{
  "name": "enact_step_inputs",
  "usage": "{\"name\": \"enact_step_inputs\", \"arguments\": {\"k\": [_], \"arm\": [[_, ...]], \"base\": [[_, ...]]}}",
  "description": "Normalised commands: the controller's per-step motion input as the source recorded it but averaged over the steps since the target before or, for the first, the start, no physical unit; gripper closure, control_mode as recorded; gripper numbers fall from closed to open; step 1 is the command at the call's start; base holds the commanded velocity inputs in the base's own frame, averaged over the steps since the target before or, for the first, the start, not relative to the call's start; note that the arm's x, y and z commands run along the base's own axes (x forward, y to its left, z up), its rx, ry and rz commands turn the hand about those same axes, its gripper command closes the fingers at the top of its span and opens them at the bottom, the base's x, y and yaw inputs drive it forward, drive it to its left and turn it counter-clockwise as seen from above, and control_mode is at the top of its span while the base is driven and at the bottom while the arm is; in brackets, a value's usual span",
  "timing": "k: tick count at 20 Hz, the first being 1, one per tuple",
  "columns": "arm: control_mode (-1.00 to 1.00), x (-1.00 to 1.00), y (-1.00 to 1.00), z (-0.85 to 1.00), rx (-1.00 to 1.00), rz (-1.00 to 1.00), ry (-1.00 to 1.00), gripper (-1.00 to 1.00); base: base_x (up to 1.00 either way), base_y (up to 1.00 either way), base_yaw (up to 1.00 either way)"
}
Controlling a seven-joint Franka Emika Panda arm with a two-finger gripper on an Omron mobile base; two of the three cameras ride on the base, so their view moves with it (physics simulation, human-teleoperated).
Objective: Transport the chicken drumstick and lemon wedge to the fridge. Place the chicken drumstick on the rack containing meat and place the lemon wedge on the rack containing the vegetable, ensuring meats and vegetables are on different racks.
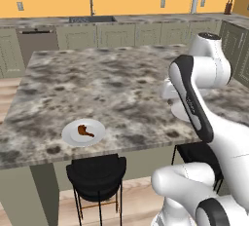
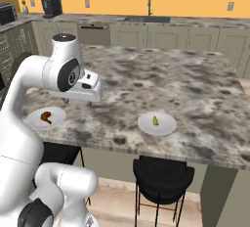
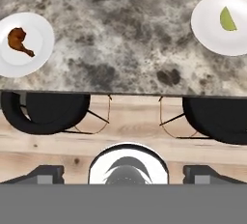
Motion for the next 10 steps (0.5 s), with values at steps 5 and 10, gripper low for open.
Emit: {"name": "enact_step_inputs", "arguments": {"k": [5,10], "arm": [[-1.0,0.14,-0.44,-0.32,-0.1,0.03,0.0,-1.0],[-1.0,0.54,-0.8,-0.47,-0.1,0.07,0.0,-1.0]], "base": [[0.0,0.0,0.0],[0.0,0.0,0.0]]}}
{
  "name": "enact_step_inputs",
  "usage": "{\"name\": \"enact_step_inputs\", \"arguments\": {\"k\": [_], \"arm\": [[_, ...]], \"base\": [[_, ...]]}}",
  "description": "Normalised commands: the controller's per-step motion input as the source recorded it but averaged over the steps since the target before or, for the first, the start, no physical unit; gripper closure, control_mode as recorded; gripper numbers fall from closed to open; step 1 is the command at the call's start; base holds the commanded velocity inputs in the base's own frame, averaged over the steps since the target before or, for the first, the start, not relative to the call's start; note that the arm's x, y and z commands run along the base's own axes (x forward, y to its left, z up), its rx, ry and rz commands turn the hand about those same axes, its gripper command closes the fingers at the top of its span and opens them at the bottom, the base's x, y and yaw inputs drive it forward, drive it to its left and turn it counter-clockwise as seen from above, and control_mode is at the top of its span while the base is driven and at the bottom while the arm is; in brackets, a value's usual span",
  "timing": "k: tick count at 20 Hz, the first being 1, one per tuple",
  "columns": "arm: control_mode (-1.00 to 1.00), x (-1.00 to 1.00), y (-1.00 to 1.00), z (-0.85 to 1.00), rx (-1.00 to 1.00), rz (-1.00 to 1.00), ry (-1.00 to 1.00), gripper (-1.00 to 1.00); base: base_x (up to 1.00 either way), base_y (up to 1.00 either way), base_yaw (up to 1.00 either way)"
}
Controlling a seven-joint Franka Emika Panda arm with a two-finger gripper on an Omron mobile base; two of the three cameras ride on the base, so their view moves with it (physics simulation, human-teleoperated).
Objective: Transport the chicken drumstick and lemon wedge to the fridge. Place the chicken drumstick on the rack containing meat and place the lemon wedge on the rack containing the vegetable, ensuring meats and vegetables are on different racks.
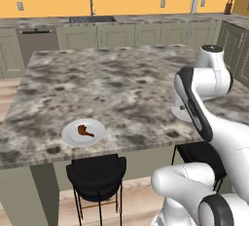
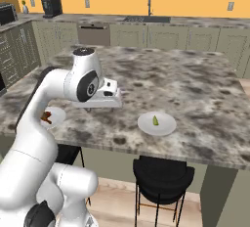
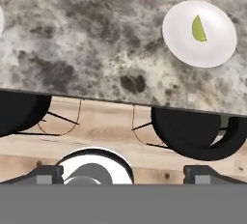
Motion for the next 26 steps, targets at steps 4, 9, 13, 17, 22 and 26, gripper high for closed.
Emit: {"name": "enact_step_inputs", "arguments": {"k": [4,9,13,17,22,26], "arm": [[-1.0,0.83,-0.9,-0.59,-0.07,0.04,0.11,-1.0],[-1.0,0.95,-0.75,-0.49,0.0,0.0,0.13,-1.0],[-1.0,0.74,-0.73,-0.17,0.0,0.0,0.01,-1.0],[-1.0,0.52,-0.47,-0.03,0.0,0.0,0.0,-1.0],[-1.0,0.12,-0.02,-0.25,0.01,-0.01,0.0,-1.0],[-1.0,0.13,0.0,-0.37,0.0,-0.07,0.0,-1.0]], "base": [[0.0,0.0,0.0],[0.0,0.0,0.0],[0.0,0.0,0.0],[0.0,0.0,0.0],[0.0,0.0,0.0],[0.0,0.0,0.0]]}}
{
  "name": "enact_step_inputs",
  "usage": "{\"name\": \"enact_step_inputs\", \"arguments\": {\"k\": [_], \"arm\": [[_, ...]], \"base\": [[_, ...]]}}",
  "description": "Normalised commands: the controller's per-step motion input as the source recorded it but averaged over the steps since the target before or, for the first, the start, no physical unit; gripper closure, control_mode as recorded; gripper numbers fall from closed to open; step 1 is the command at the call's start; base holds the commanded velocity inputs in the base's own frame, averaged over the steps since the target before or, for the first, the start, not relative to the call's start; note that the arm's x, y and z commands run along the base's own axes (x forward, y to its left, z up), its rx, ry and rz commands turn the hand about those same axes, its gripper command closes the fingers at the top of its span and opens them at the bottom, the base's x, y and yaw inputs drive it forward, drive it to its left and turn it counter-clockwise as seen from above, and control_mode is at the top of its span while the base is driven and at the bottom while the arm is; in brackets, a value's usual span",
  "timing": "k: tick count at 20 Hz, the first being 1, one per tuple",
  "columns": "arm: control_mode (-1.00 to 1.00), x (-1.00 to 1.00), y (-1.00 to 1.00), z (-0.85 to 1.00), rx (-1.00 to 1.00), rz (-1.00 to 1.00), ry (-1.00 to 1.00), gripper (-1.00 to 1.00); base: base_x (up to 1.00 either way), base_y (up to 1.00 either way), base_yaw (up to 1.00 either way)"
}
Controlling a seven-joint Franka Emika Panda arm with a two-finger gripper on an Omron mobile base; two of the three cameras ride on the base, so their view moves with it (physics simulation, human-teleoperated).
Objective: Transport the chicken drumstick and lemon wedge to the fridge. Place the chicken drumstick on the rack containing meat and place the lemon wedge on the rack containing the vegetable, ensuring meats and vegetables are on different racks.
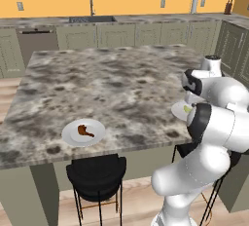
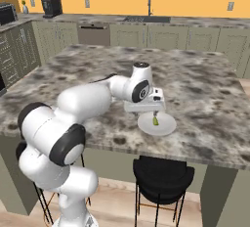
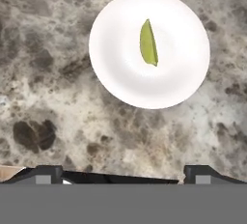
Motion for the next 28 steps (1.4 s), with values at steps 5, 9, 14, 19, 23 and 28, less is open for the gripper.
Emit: {"name": "enact_step_inputs", "arguments": {"k": [5,9,14,19,23,28], "arm": [[-1.0,0.34,-0.01,-0.34,0.03,-0.02,-0.01,-1.0],[-1.0,0.45,-0.24,-0.38,0.12,0.07,0.0,-1.0],[-1.0,0.44,-0.16,-0.24,0.05,0.01,0.0,-1.0],[-1.0,0.5,0.0,-0.19,0.0,0.0,0.0,-1.0],[-1.0,0.29,-0.02,-0.34,0.0,0.0,0.0,-1.0],[-1.0,0.24,-0.1,-0.35,0.0,0.0,0.0,-1.0]], "base": [[0.0,0.0,0.0],[0.0,0.0,0.0],[0.0,0.0,0.0],[0.0,0.0,0.0],[0.0,0.0,0.0],[0.0,0.0,0.0]]}}
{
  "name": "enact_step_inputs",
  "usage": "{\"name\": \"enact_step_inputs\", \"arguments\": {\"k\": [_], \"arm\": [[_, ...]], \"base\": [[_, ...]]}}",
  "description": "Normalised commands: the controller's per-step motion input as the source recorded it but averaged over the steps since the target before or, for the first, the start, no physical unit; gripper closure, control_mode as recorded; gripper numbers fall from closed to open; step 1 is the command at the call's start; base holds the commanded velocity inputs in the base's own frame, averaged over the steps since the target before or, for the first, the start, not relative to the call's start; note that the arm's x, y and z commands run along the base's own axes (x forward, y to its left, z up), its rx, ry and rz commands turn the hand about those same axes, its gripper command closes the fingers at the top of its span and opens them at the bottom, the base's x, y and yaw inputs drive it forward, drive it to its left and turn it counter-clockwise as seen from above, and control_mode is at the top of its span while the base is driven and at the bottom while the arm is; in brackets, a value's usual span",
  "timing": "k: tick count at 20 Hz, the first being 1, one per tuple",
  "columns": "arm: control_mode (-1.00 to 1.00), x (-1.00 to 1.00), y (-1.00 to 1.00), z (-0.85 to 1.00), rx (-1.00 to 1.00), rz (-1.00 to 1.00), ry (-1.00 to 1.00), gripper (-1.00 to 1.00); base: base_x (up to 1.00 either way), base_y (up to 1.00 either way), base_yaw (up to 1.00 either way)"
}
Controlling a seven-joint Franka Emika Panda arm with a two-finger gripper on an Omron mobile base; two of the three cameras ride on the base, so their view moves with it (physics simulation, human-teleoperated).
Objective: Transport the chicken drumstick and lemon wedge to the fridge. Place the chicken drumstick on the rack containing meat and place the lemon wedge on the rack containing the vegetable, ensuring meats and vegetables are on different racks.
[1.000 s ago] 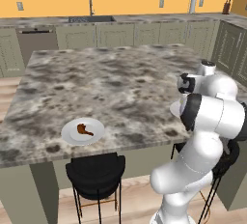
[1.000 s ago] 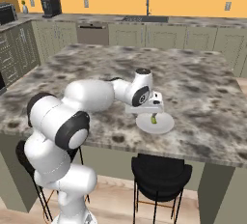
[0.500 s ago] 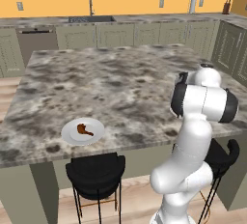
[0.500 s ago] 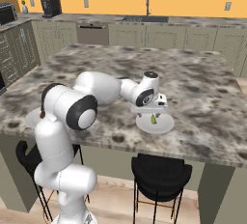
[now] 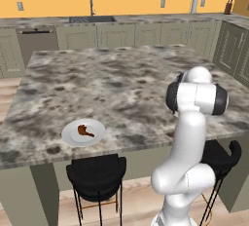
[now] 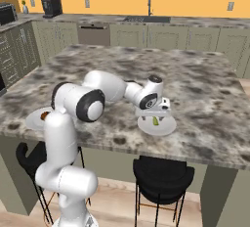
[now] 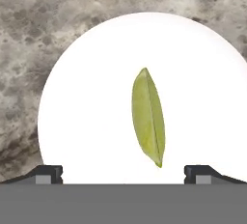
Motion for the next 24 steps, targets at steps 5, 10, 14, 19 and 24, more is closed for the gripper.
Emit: {"name": "enact_step_inputs", "arguments": {"k": [5,10,14,19,24], "arm": [[-1.0,0.2,-0.07,-0.3,0.0,0.0,0.0,-1.0],[-1.0,0.24,-0.09,-0.25,0.0,0.0,0.0,-1.0],[-1.0,0.38,0.0,-0.27,0.0,0.0,0.0,-1.0],[-1.0,0.25,-0.09,-0.18,0.0,0.0,0.0,-1.0],[-1.0,0.02,-0.22,-0.34,0.0,0.0,0.05,-1.0]], "base": [[0.0,0.0,0.0],[0.0,0.0,0.0],[0.0,0.0,0.0],[0.0,0.0,0.0],[0.0,0.0,0.0]]}}
